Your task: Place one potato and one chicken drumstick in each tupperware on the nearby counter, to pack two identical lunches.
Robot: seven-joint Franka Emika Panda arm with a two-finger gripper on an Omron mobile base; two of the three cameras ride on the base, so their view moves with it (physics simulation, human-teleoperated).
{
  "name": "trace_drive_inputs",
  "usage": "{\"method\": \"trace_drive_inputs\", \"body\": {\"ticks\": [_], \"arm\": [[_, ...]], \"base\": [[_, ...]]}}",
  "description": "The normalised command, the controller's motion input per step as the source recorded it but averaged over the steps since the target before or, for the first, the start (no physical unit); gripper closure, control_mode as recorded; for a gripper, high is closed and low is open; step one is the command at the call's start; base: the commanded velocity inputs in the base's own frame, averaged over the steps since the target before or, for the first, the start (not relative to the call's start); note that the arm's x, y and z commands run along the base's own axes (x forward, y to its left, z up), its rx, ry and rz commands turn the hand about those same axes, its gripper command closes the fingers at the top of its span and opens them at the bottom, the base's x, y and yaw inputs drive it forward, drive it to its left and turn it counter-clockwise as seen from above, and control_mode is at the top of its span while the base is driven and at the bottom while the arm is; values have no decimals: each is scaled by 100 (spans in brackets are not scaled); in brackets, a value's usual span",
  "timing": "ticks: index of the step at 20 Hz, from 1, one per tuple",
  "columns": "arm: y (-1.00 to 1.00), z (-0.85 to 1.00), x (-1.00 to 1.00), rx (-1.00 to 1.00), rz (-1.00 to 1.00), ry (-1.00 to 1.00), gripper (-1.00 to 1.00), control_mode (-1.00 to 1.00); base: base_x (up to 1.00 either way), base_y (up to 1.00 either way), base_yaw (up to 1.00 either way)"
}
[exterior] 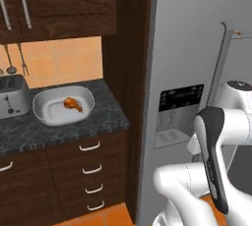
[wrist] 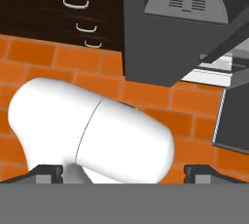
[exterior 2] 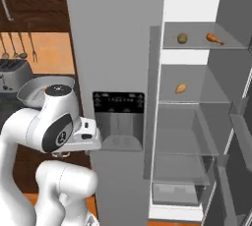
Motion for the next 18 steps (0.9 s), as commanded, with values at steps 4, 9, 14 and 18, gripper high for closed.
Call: {"method": "trace_drive_inputs", "body": {"ticks": [4, 9, 14, 18], "arm": [[0, 0, 0, 0, 0, 0, -100, 100], [0, 0, 0, 0, 0, 0, -100, 100], [0, 0, 0, 0, 0, 0, -100, 100], [0, 0, 0, 0, 0, 0, -100, 100]], "base": [[42, -72, 18], [35, -44, 22], [-1, -63, 1], [3, -56, -4]]}}
